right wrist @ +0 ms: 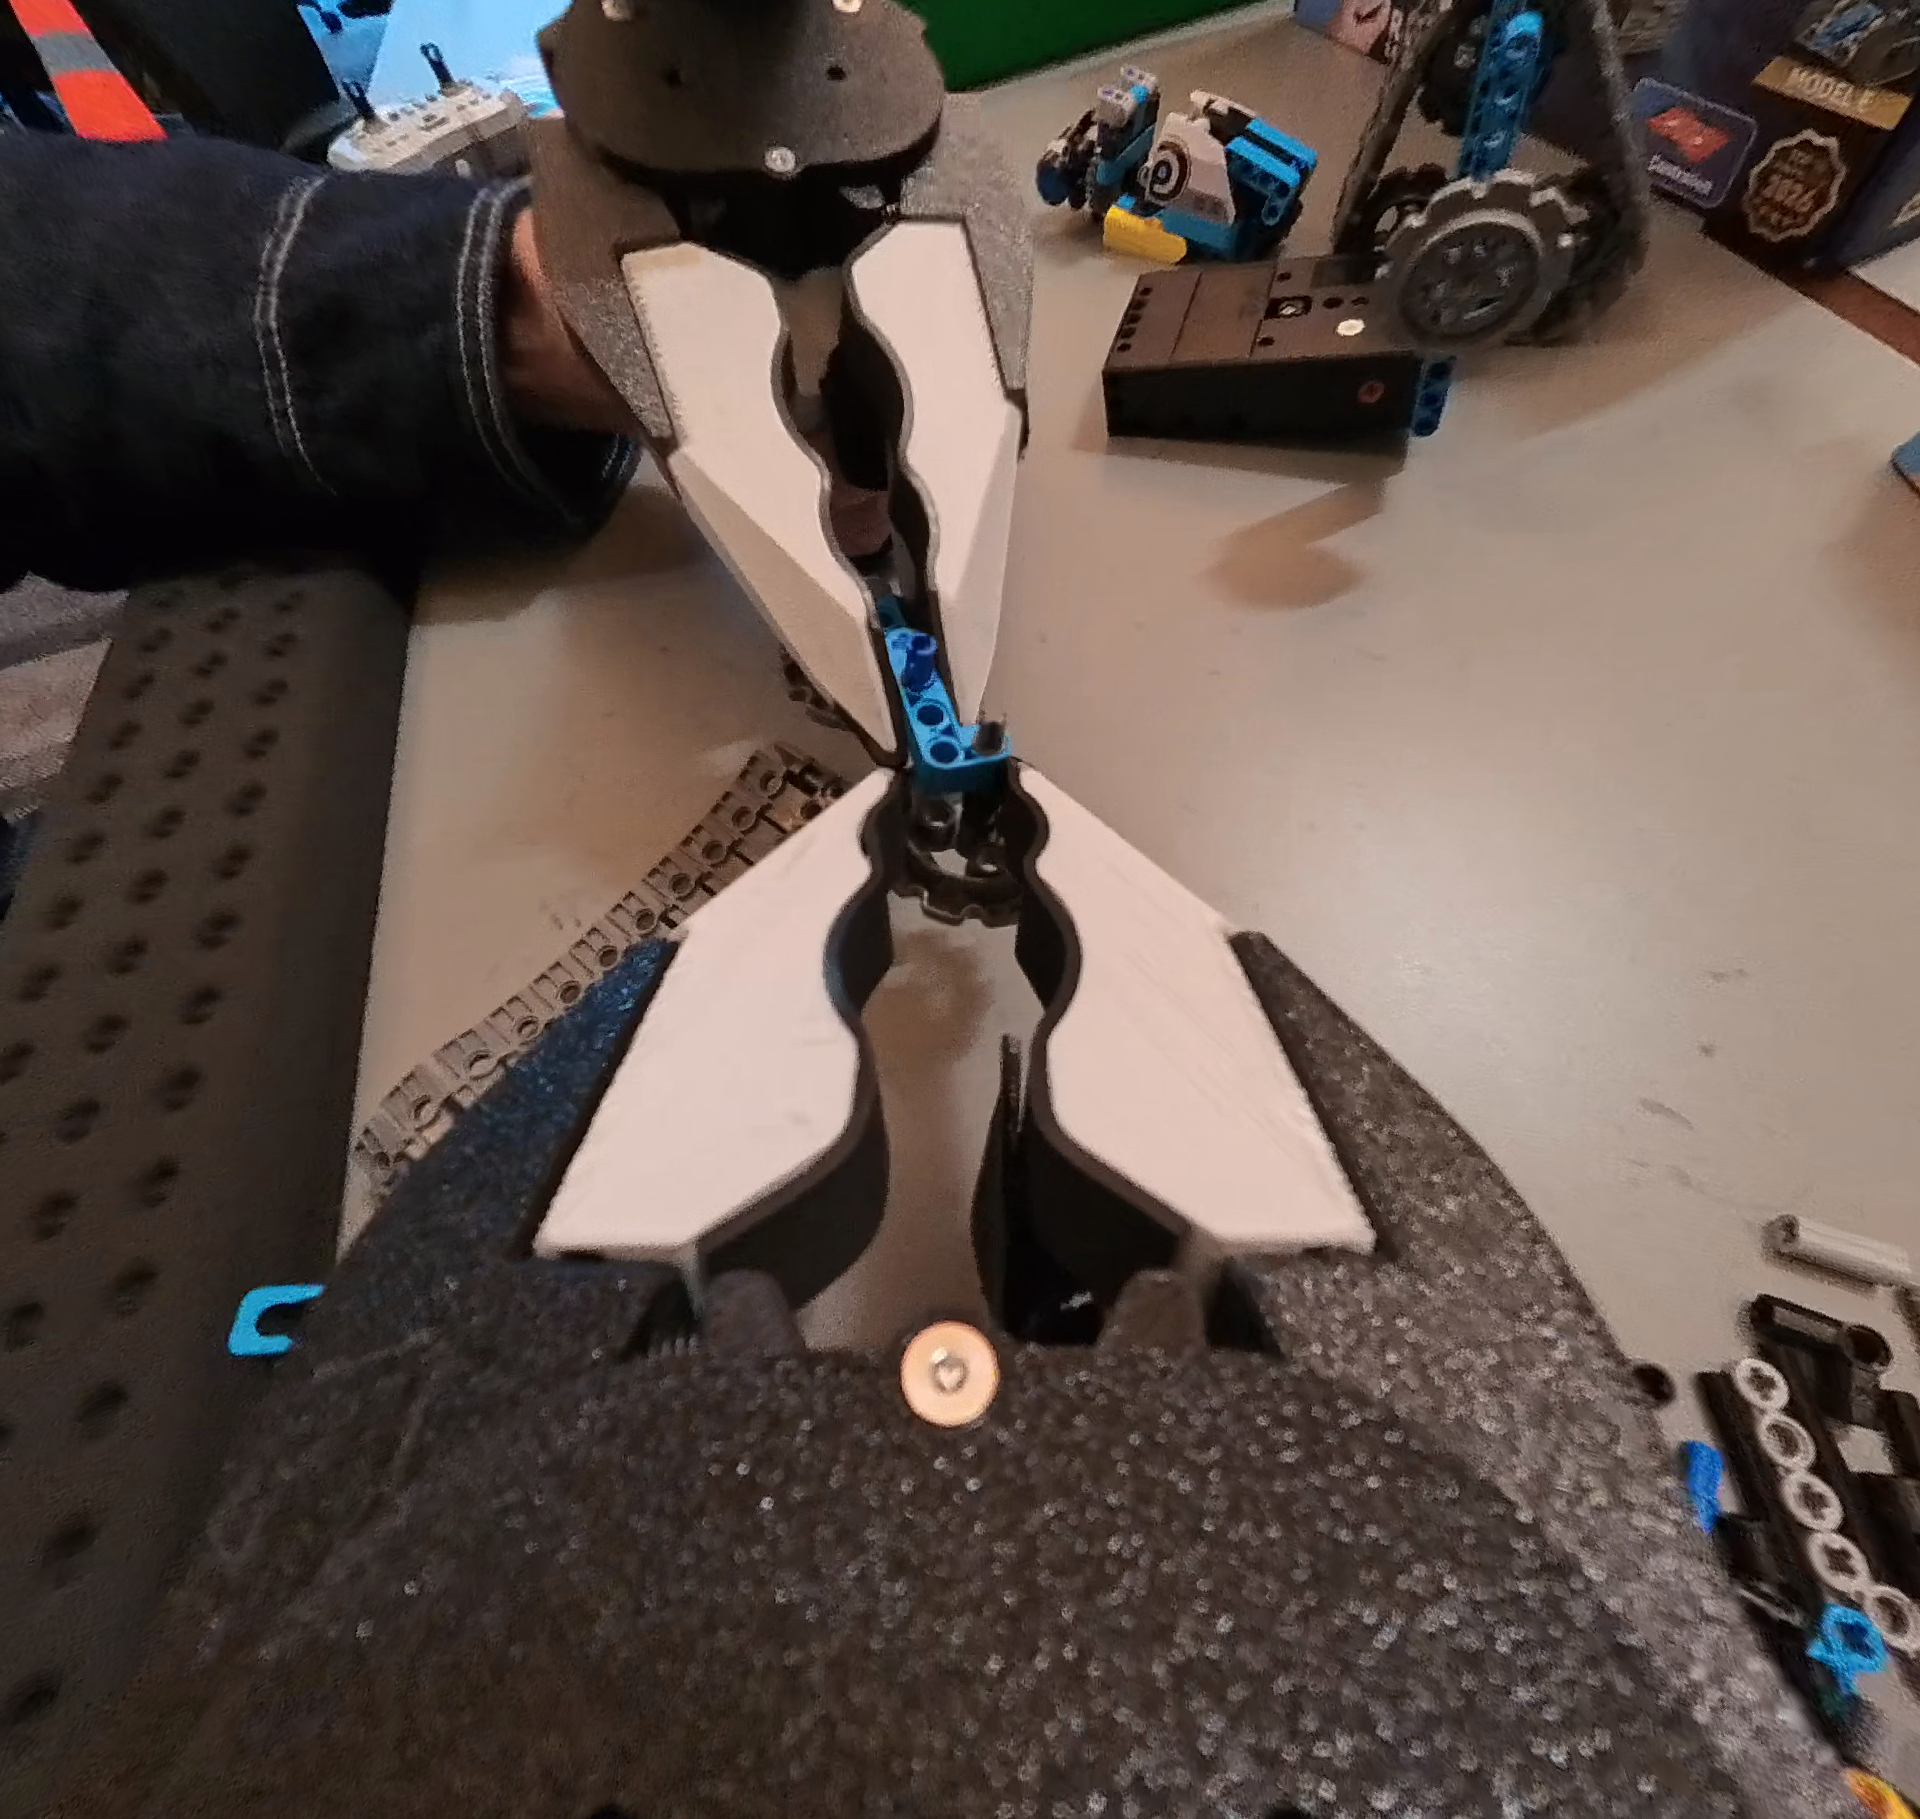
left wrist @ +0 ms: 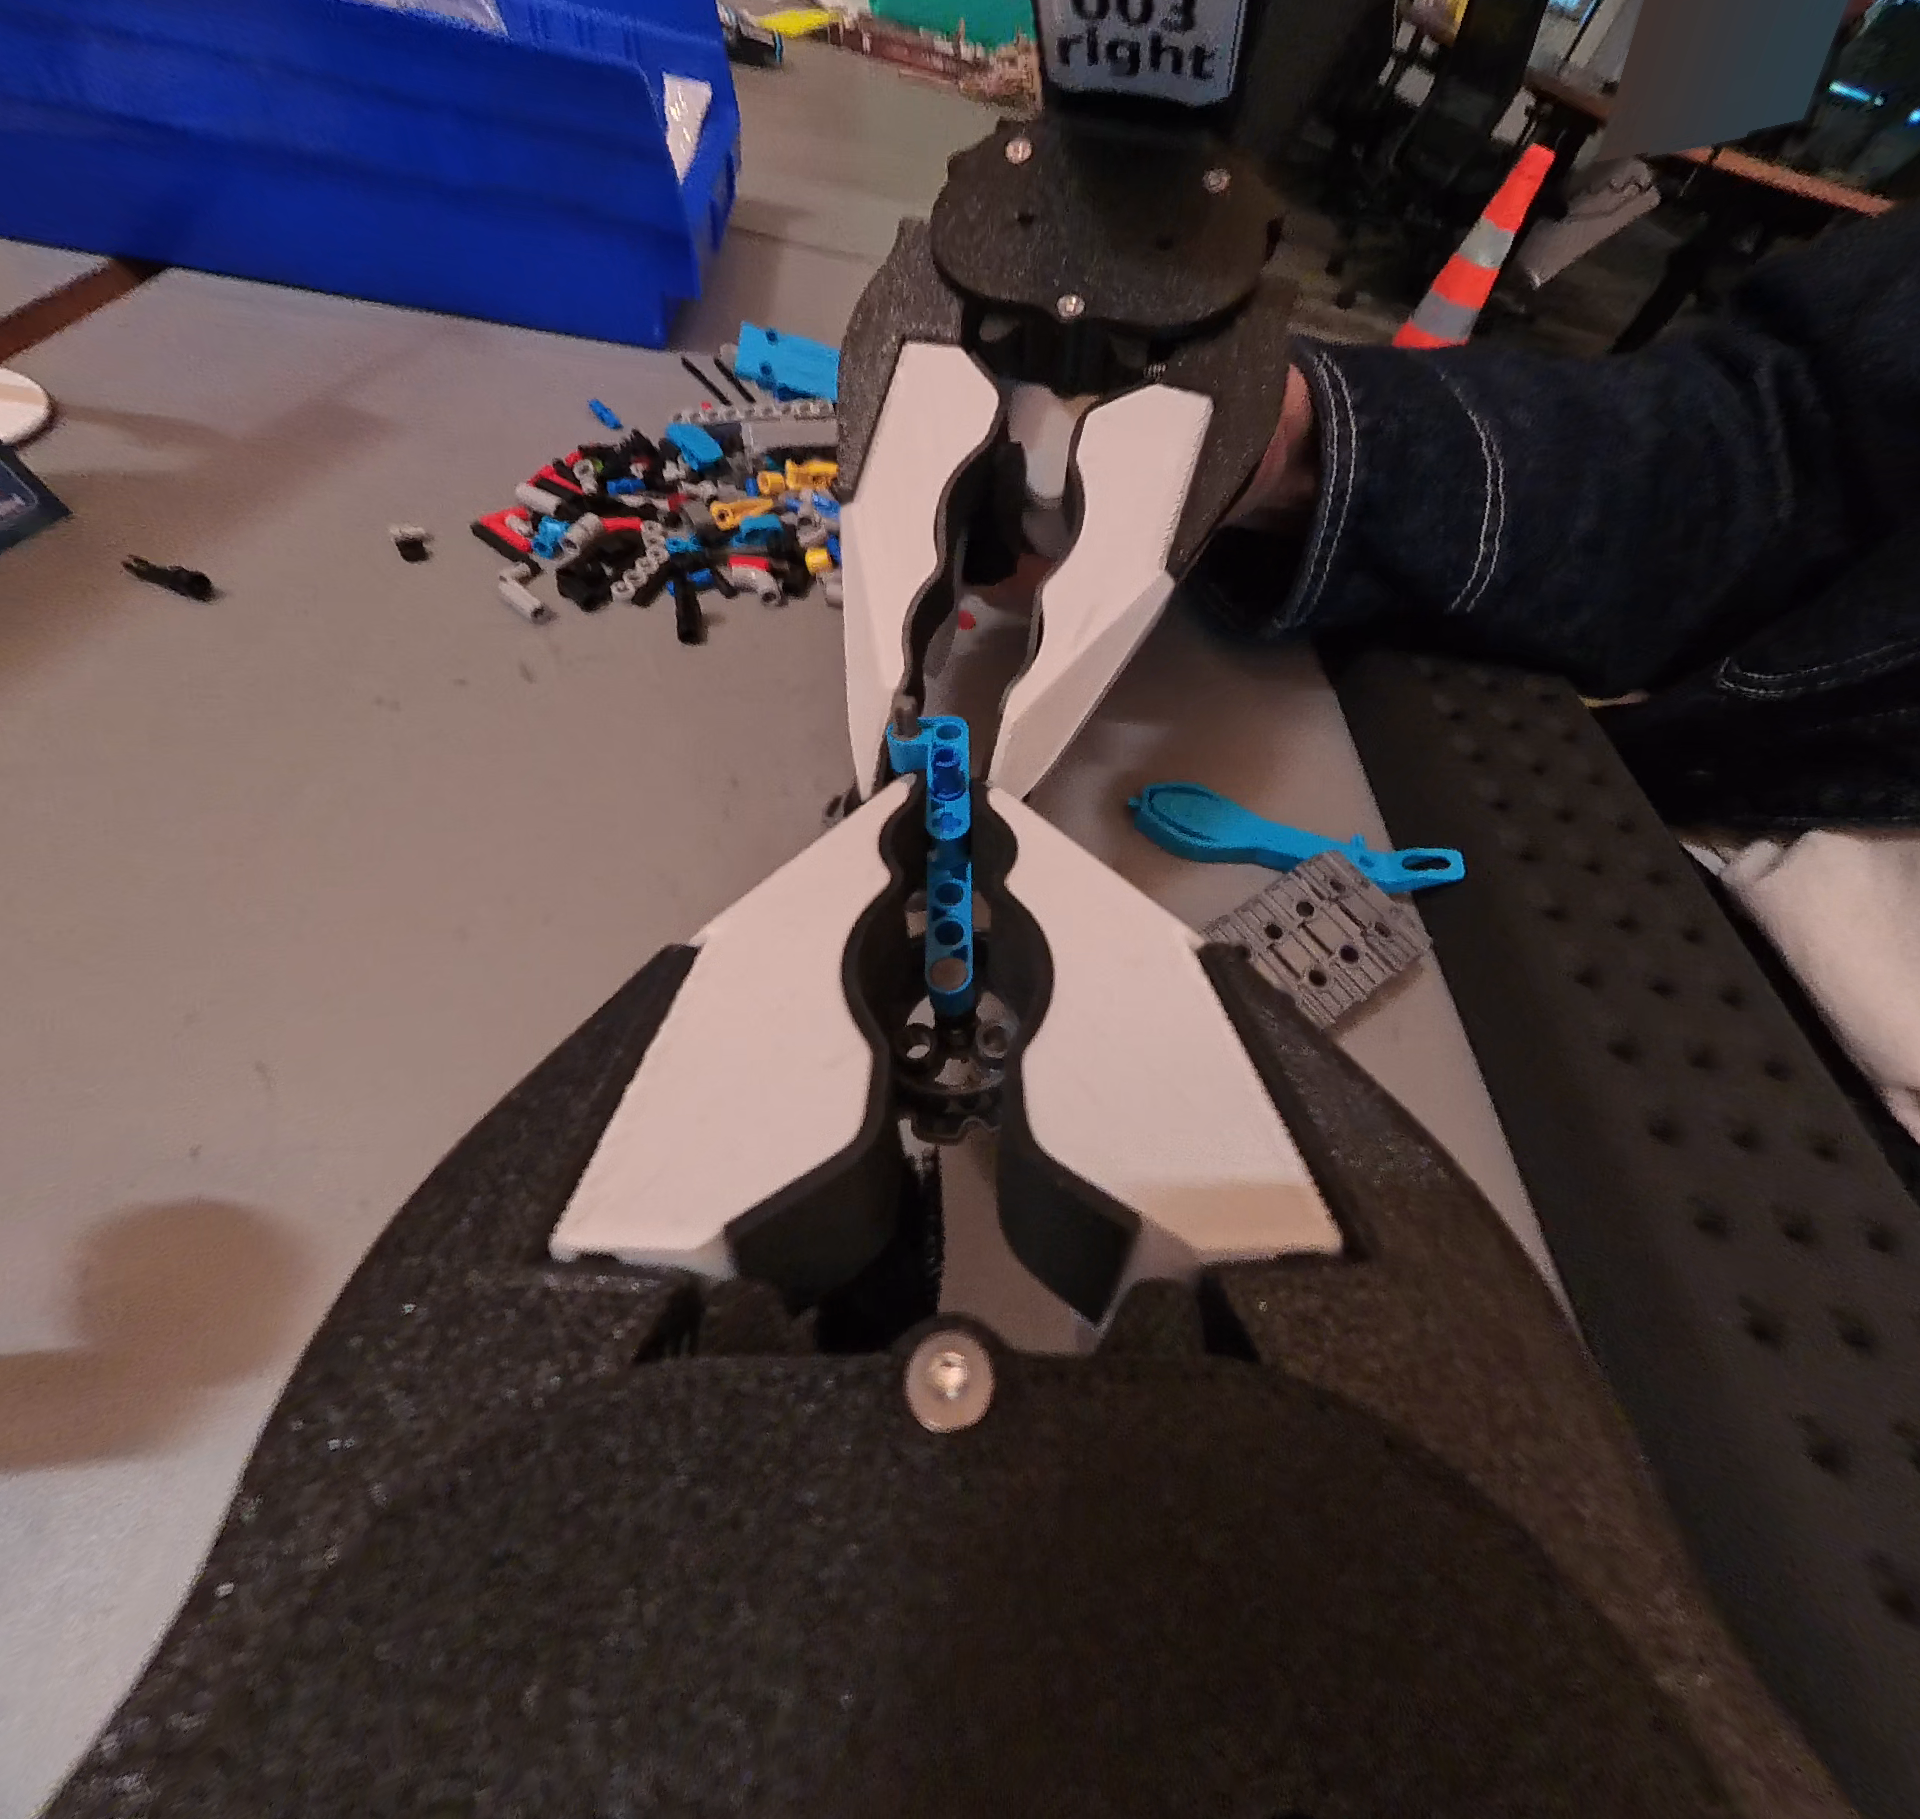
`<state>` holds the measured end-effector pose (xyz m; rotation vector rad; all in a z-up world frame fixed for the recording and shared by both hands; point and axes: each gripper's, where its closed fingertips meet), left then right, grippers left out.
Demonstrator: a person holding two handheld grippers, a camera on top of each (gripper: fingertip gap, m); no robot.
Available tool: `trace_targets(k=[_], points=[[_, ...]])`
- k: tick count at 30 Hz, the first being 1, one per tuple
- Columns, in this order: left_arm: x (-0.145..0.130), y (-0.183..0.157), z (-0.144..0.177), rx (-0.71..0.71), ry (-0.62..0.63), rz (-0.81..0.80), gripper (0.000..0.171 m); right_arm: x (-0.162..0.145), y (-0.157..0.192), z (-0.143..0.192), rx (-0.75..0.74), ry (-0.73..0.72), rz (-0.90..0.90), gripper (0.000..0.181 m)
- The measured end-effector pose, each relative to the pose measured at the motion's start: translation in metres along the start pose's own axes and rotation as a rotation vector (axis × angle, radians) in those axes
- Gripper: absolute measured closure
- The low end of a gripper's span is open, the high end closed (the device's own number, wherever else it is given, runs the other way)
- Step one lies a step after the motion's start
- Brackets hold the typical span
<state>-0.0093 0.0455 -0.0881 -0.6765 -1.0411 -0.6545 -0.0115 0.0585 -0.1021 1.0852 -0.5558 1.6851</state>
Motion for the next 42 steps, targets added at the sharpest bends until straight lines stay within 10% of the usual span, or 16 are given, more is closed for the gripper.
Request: trace_targets(k=[28, 42], points=[[0.005, 0.001, -0.012, 0.028, -0.065, 0.071, 0.171, -0.015, -0.002, 0.006, 0.021, 0.108, -0.092, 0.165], [-0.030, 0.015, -0.015, 0.136, 0.173, -0.050, 0.167, -0.011, -0.013, 0.016, -0.030, 0.047, -0.031, 0.163]])
Point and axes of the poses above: each gripper's, where its closed fingertips meet, z back along the fingers, x out of its top, y = z × x across the jaws, and after that the axes turned 2 degrees about y, right-handed
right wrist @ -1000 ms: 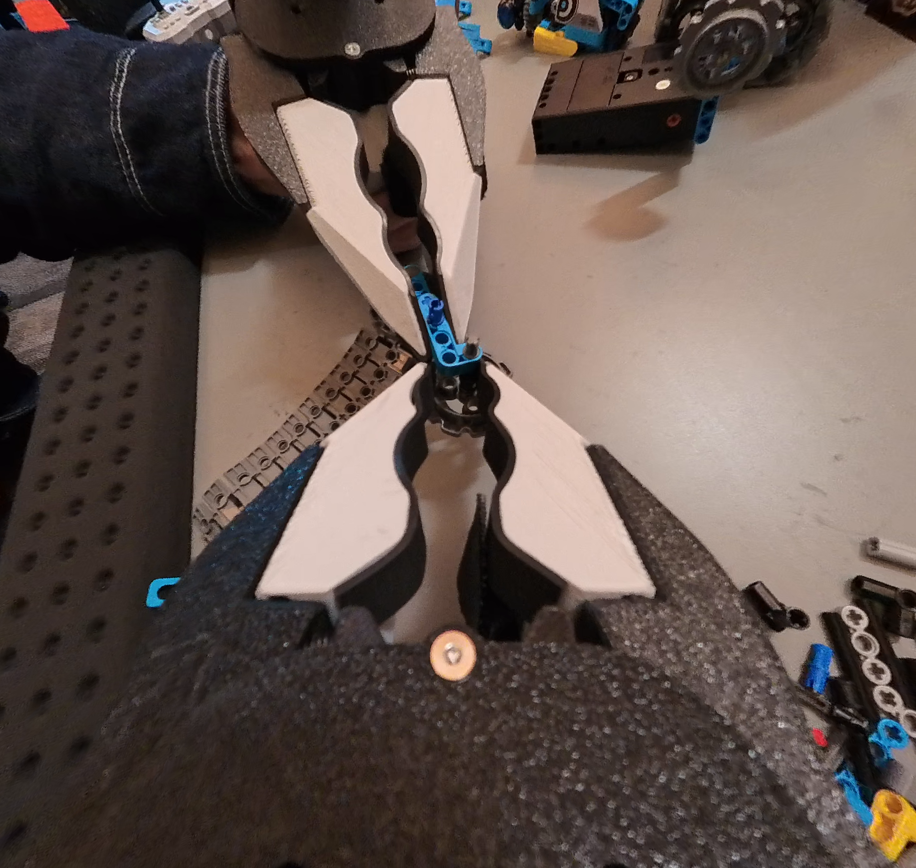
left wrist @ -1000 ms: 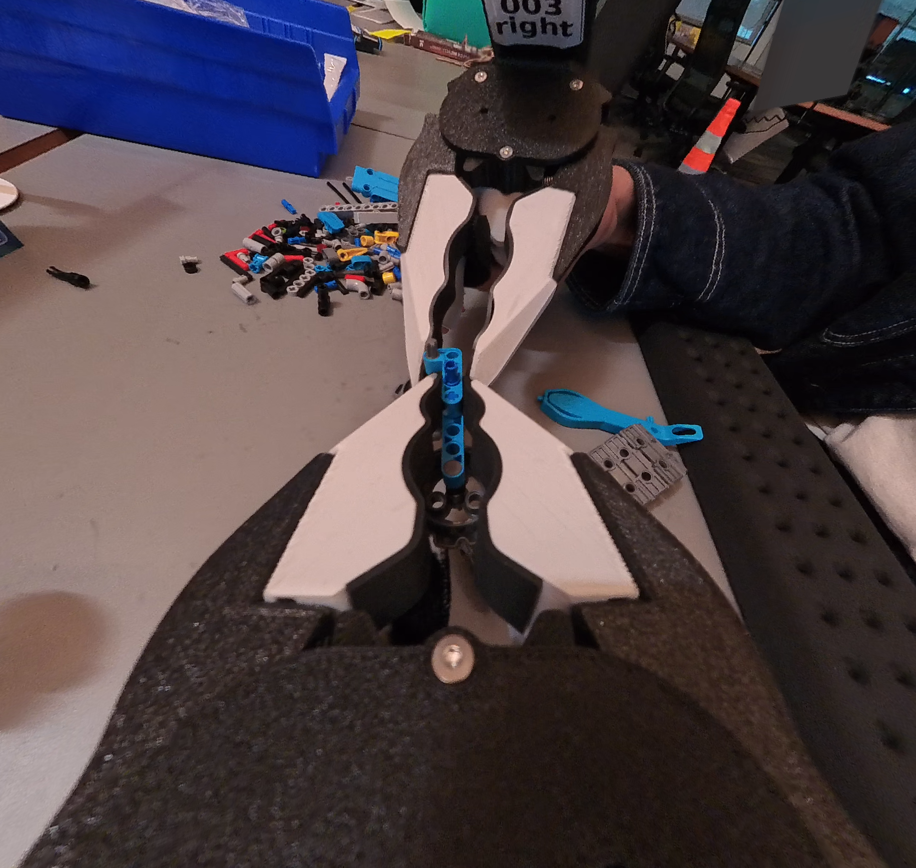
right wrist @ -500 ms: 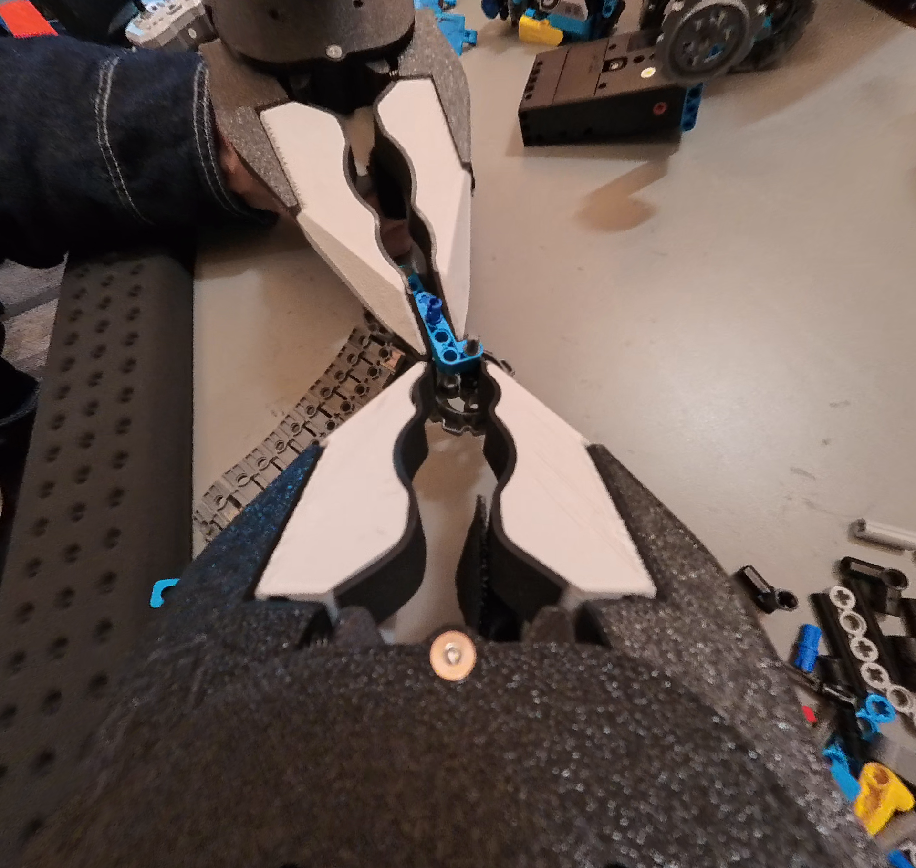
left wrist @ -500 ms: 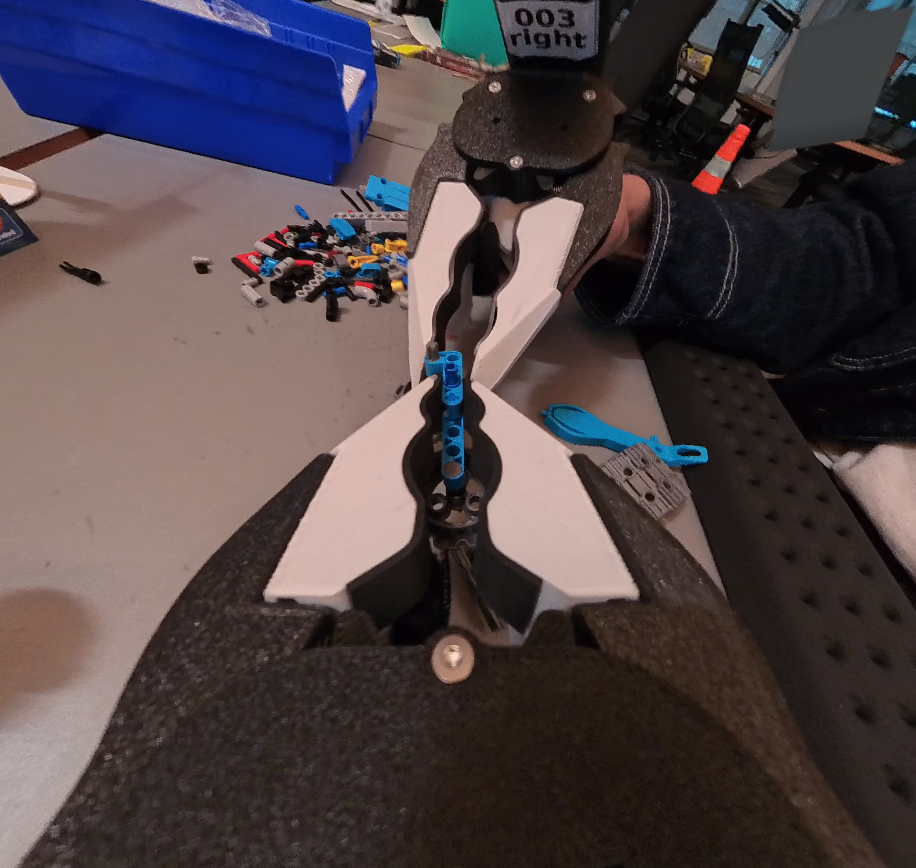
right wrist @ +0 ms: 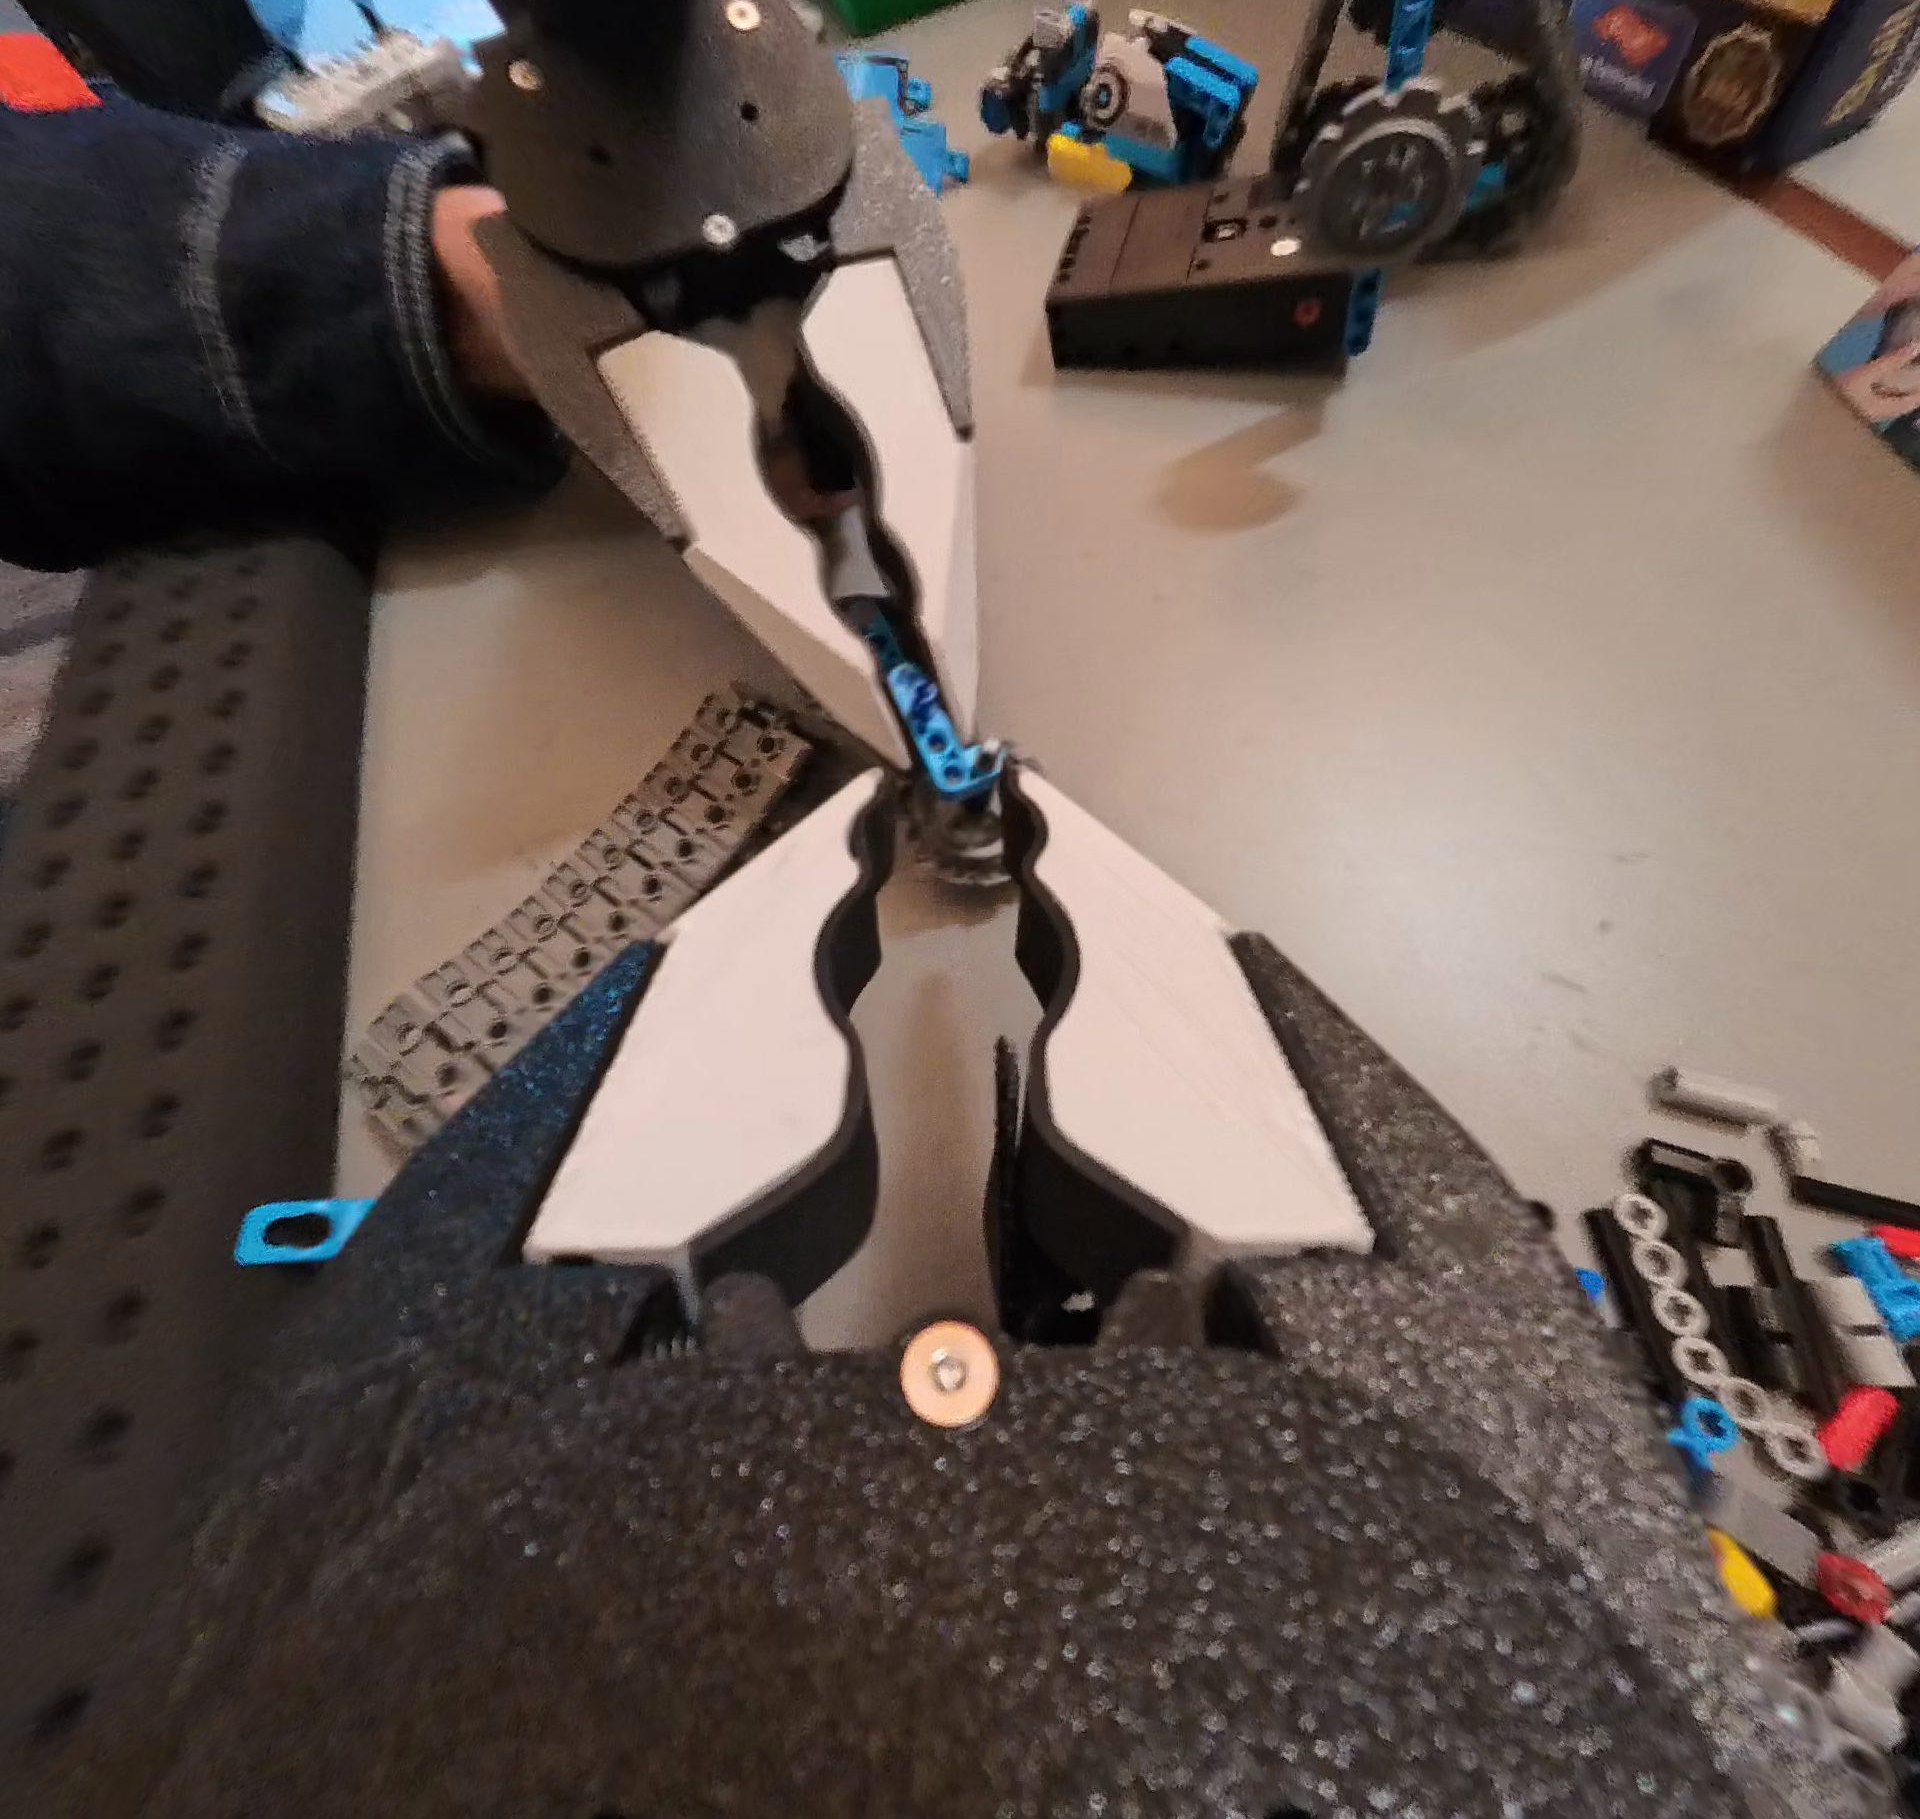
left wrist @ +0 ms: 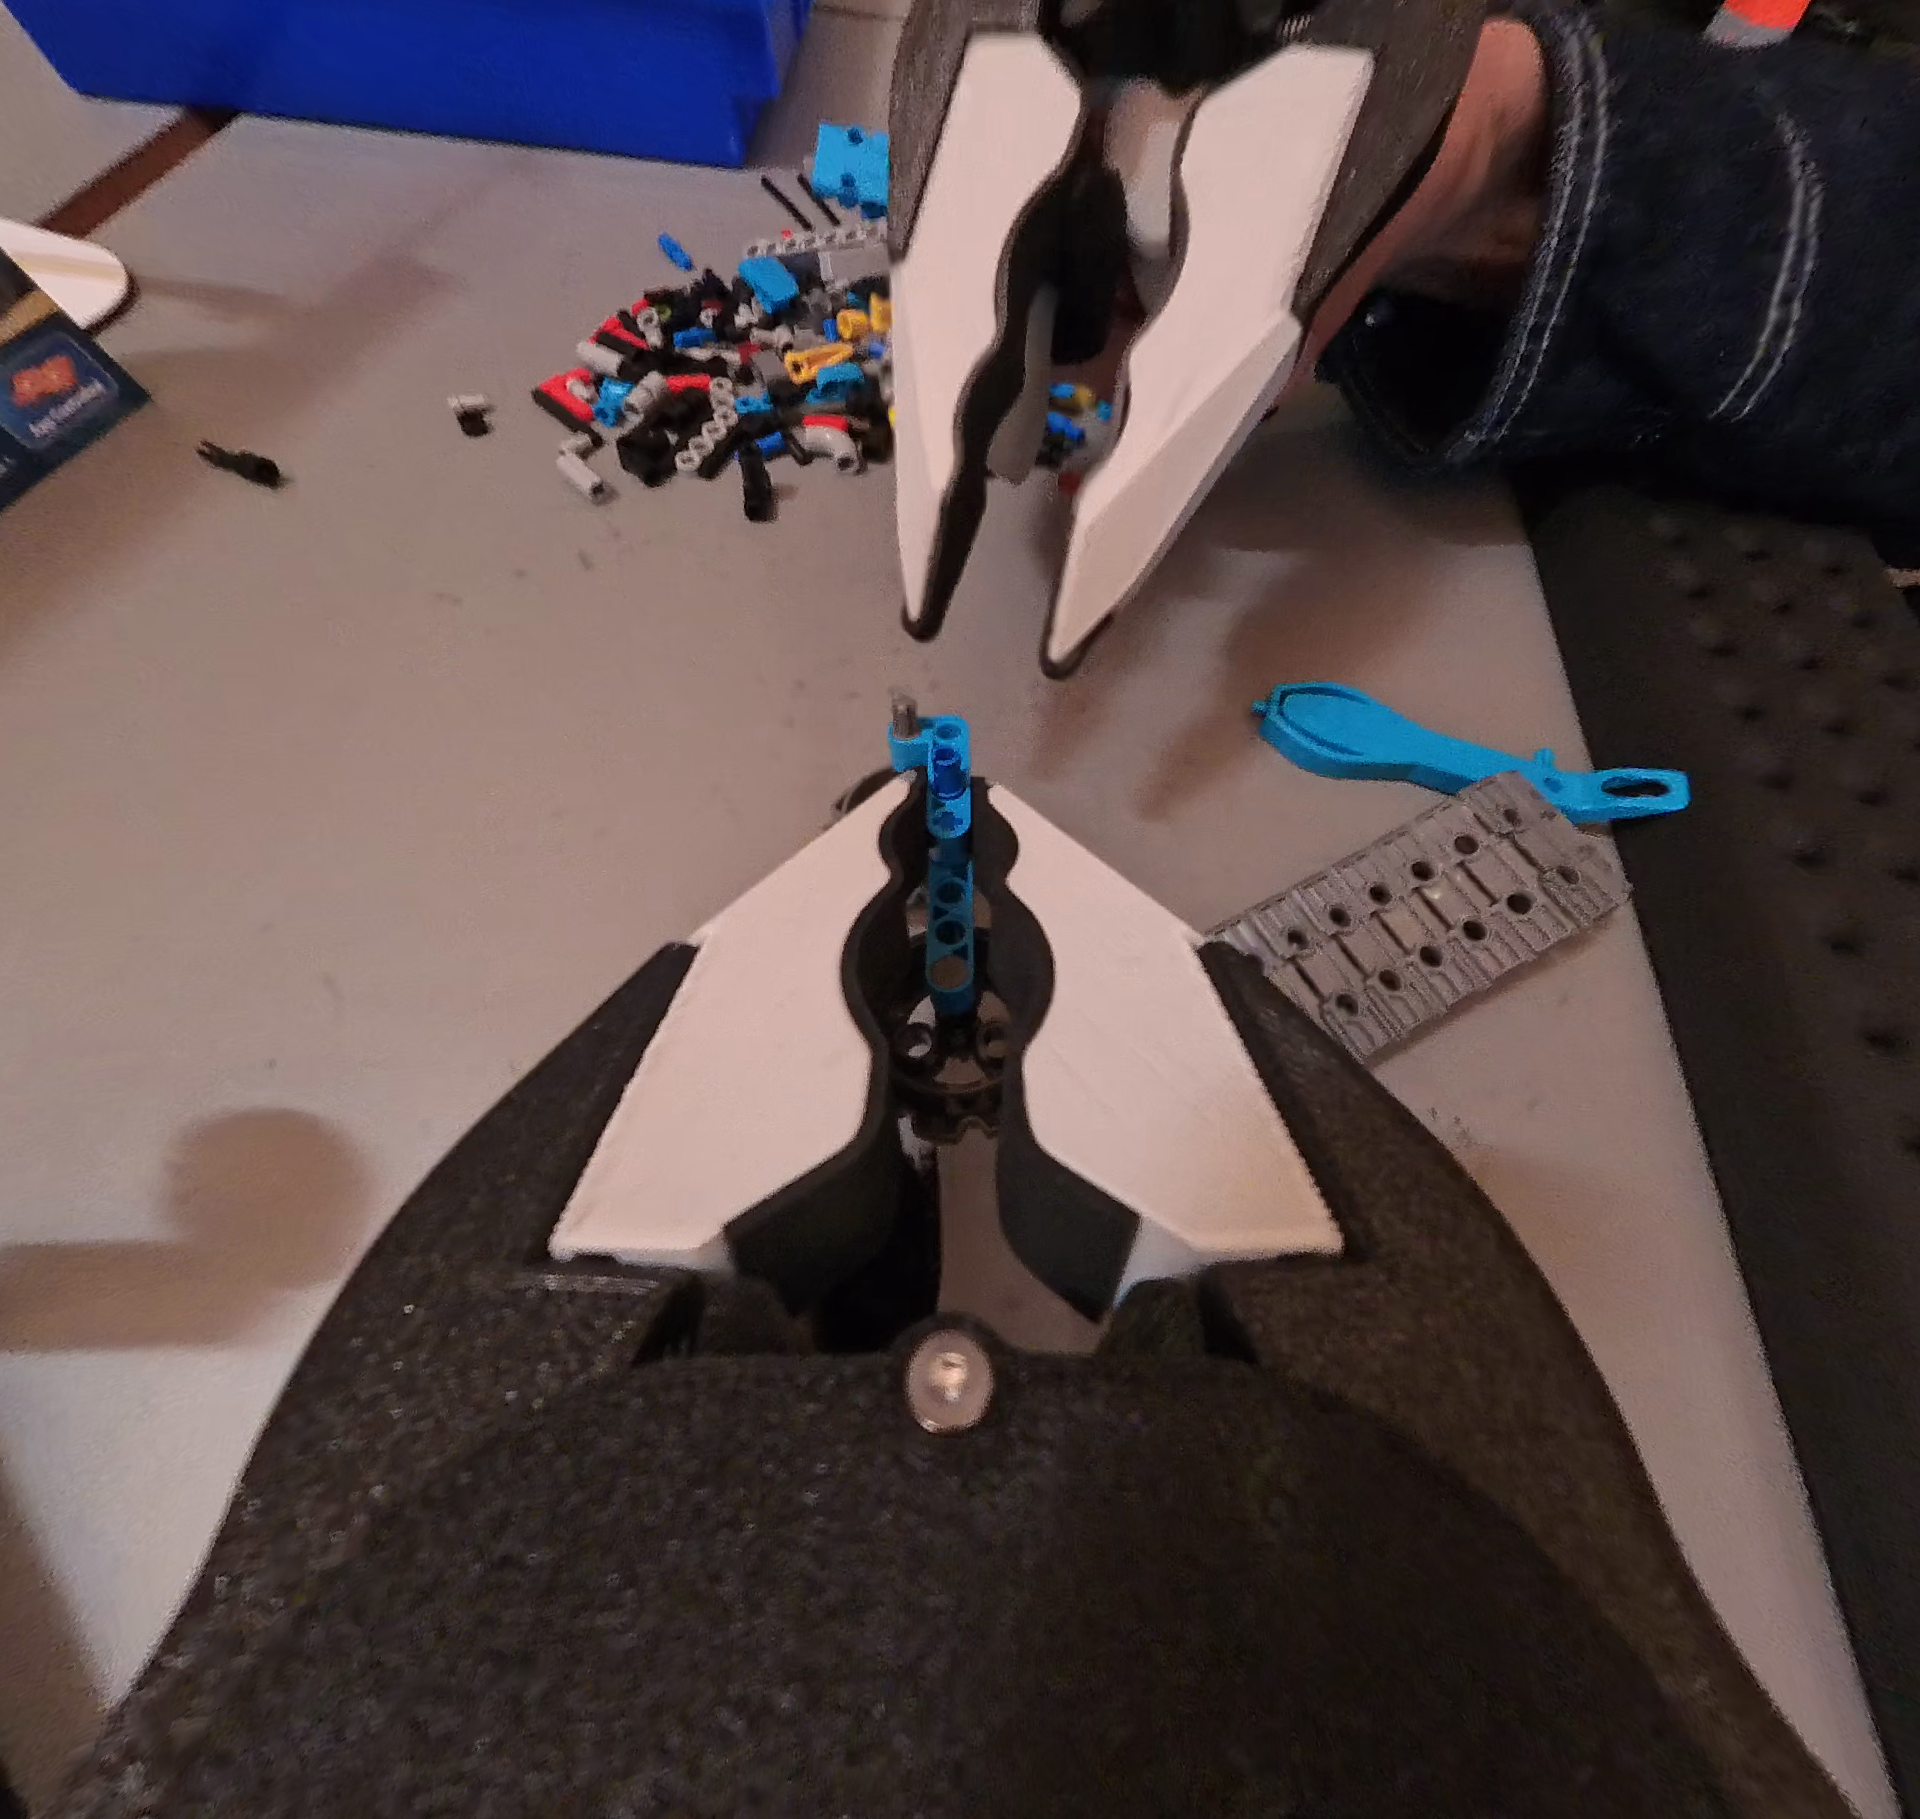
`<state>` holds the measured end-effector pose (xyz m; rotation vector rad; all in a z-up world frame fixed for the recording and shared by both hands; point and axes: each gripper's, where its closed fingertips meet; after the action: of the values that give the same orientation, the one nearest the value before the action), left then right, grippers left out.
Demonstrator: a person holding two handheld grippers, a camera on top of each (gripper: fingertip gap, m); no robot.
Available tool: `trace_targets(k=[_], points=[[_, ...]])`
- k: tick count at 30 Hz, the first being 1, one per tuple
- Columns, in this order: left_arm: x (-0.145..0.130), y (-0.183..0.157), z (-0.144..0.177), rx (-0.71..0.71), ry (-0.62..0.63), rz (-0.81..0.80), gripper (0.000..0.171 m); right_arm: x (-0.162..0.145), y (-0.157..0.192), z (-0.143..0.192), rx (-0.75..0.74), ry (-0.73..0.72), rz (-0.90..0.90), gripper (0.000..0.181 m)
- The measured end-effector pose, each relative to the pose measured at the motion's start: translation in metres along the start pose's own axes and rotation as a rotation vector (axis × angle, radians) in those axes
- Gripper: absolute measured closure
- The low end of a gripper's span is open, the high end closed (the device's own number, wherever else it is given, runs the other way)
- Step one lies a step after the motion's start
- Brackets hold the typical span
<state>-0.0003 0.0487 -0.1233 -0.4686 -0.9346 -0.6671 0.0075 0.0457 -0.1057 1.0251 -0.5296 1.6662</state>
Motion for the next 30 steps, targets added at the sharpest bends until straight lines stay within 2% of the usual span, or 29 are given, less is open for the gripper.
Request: trace_targets(k=[3, 13, 17, 26, 28, 30], points=[[-0.006, -0.004, -0.005, -0.014, 0.044, -0.017, 0.167, -0.007, -0.005, -0.008, -0.034, 0.037, 0.011, 0.167], [-0.013, -0.009, -0.008, -0.034, 0.083, -0.029, 0.167, -0.012, 0.000, -0.021, 0.033, 0.049, -0.042, 0.178], [-0.013, -0.008, -0.008, -0.035, 0.084, -0.024, 0.166, -0.013, -0.003, -0.019, 0.034, 0.050, -0.065, 0.173], [-0.013, -0.007, -0.007, -0.037, 0.083, -0.008, 0.166, -0.011, -0.001, -0.020, 0.006, 0.057, -0.014, 0.180], [-0.011, -0.004, -0.006, -0.028, 0.072, 0.003, 0.166, -0.007, -0.004, -0.020, -0.014, 0.037, -0.022, 0.181], [-0.003, -0.003, 0.000, -0.044, 0.013, 0.026, 0.166, 0.006, -0.003, -0.015, 0.005, -0.042, -0.058, 0.181]])
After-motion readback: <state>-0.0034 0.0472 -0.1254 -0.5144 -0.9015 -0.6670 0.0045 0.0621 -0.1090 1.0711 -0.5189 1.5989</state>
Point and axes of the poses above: each gripper's, where its closed fingertips meet, z back along the fingers, x out of its top, y = z × x across the jaws, and after that the axes turned 2 degrees about y, right-handed
